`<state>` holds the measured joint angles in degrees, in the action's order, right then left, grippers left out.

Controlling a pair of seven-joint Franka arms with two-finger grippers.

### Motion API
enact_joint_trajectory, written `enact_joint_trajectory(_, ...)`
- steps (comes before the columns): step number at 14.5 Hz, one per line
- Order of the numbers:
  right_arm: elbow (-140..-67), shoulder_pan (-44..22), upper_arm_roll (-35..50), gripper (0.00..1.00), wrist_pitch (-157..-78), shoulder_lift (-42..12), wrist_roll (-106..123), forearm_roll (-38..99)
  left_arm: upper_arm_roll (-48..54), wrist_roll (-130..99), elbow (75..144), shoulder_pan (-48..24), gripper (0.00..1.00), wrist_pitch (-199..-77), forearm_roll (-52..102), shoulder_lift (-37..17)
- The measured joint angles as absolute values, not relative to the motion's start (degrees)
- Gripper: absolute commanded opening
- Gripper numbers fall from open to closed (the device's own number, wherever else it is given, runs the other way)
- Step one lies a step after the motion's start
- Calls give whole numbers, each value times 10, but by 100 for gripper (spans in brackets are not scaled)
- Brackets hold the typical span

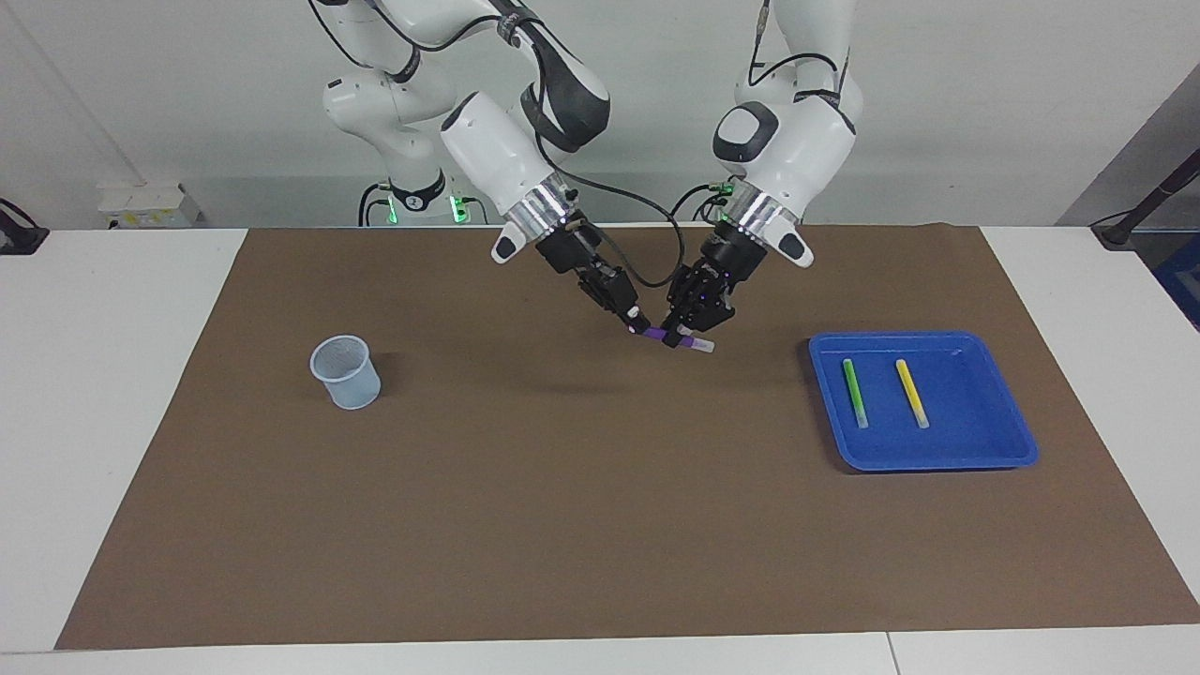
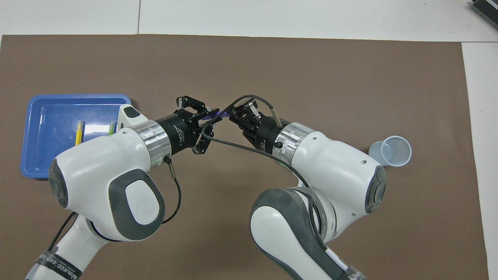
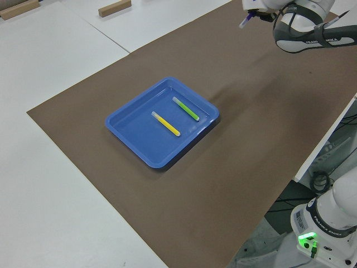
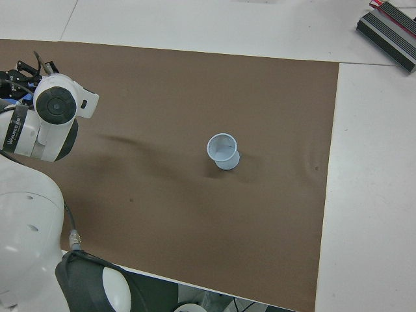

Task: Right arm passes pens to left for tray arrangement
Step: 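Close the left gripper on the purple pen held by the right gripper, then open the right gripper and withdraw while the left gripper carries the pen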

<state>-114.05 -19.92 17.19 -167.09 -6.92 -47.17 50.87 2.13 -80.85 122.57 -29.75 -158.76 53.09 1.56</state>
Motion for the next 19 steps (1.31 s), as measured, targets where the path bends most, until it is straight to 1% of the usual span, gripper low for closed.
enact_joint_trajectory(1,-1140,-199,172,62,-1671,-69,-472,509,21,-808,1226,-298,0,-1588,531,16)
enact_joint_trajectory(2,-1140,-199,172,100,-1671,-69,-472,509,21,-808,1226,-298,0,-1587,531,16)
enact_joint_trajectory(6,-1136,-198,171,100,-1665,-67,-473,509,22,-794,1225,-298,0,-1557,531,19)
enact_joint_trajectory(11,-1131,-188,165,100,-1623,-64,-463,509,14,-733,1221,-285,0,-1499,531,27)
enact_joint_trajectory(13,-1130,-173,165,100,-1583,-61,-420,505,13,-687,1217,-263,0,-1457,531,31)
enact_joint_trajectory(15,-1128,-141,164,100,-1516,-53,-357,489,12,-628,1209,-233,0,-1397,521,35)
enact_joint_trajectory(17,-1126,-111,164,100,-1466,-47,-300,466,11,-587,1198,-203,0,-1334,478,37)
enact_joint_trajectory(19,-1126,-96,163,100,-1434,-43,-262,442,10,-539,1184,-175,0,-1277,441,39)
